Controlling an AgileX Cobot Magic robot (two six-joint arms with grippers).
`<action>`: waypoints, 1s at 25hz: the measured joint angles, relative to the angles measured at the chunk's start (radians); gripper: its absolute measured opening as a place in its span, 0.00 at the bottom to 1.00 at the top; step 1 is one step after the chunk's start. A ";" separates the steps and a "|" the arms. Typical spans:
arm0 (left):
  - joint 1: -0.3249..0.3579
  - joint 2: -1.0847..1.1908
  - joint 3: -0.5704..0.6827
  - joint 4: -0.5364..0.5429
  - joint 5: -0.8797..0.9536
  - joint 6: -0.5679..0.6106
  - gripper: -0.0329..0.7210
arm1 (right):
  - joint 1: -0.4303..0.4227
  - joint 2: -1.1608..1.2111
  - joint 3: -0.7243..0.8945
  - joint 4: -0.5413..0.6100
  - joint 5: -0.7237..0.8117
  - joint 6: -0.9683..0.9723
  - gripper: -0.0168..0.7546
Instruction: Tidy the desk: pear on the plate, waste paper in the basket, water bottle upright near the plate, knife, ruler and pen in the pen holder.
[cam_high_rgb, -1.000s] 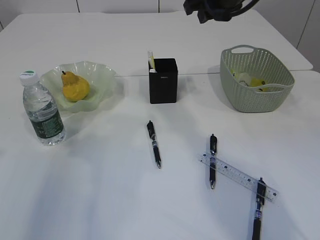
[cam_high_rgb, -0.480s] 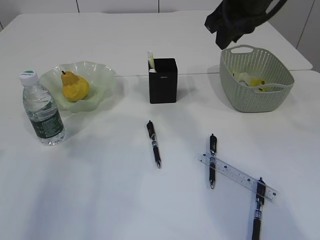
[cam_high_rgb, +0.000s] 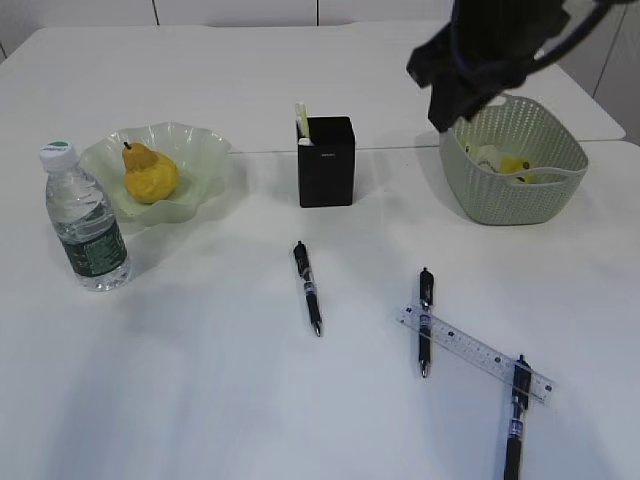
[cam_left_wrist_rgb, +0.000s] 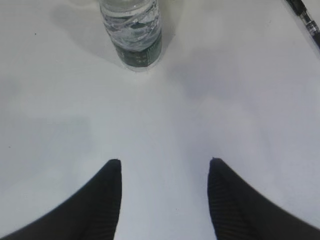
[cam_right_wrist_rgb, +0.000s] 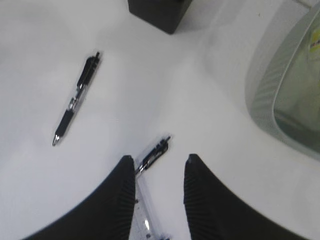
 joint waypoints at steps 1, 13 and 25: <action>0.000 0.000 0.000 0.000 0.007 0.000 0.55 | 0.000 -0.021 0.044 -0.002 0.000 0.004 0.39; 0.000 0.000 0.000 0.000 0.019 0.000 0.54 | 0.000 -0.115 0.466 0.002 -0.009 -0.222 0.39; 0.000 0.000 0.000 0.000 0.035 0.000 0.53 | 0.000 -0.115 0.466 0.048 -0.025 -0.243 0.57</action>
